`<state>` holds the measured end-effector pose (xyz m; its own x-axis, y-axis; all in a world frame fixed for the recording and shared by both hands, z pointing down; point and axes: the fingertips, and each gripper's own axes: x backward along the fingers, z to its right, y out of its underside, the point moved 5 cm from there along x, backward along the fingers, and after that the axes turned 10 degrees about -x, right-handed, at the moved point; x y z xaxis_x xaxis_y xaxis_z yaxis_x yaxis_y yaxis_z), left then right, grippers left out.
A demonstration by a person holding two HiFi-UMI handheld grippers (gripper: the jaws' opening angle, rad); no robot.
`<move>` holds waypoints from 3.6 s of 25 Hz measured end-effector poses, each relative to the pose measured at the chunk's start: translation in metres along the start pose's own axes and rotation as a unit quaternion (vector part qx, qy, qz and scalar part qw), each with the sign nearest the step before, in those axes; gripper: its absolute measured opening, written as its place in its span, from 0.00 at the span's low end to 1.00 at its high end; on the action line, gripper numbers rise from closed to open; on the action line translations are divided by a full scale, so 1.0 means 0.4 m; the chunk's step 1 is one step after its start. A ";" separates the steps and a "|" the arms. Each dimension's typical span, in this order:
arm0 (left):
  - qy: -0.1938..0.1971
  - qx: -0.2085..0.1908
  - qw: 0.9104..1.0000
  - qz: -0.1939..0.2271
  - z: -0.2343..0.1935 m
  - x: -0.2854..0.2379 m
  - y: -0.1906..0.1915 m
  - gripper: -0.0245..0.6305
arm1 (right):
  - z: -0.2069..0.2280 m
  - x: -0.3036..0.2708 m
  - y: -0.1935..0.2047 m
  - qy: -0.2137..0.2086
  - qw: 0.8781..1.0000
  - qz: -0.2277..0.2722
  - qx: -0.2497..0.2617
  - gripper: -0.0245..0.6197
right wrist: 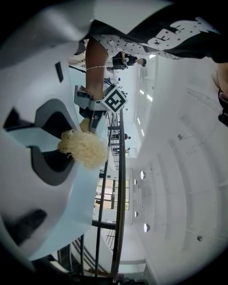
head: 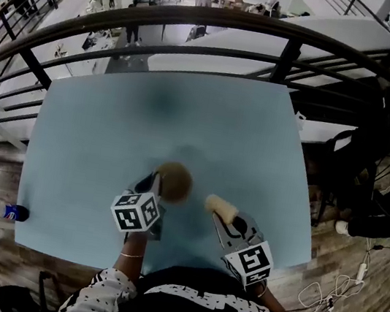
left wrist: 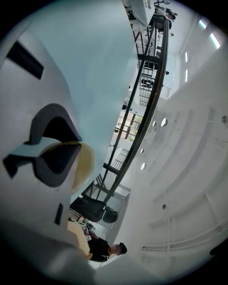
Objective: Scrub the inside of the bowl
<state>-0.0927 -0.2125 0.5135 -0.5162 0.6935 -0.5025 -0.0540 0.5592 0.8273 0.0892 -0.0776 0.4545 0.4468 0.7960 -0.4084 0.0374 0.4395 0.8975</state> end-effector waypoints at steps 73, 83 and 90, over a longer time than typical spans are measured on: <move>-0.044 -0.097 0.994 0.025 -0.001 0.124 -0.016 0.06 | -0.016 0.004 -0.063 -0.052 0.996 0.072 -0.003 0.13; -0.041 -0.152 0.986 0.060 0.103 0.218 -0.063 0.06 | -0.015 0.032 -0.061 -0.069 0.994 0.086 0.000 0.13; -0.058 -0.164 0.981 0.081 0.153 0.279 -0.080 0.06 | 0.010 0.057 -0.071 -0.072 0.992 0.100 0.000 0.12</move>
<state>-0.0962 -0.1254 0.4156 -0.4410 0.8187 -0.3678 -0.2622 0.2744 0.9252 0.1018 -0.0737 0.4205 0.5677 0.8000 -0.1942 -0.0655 0.2790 0.9581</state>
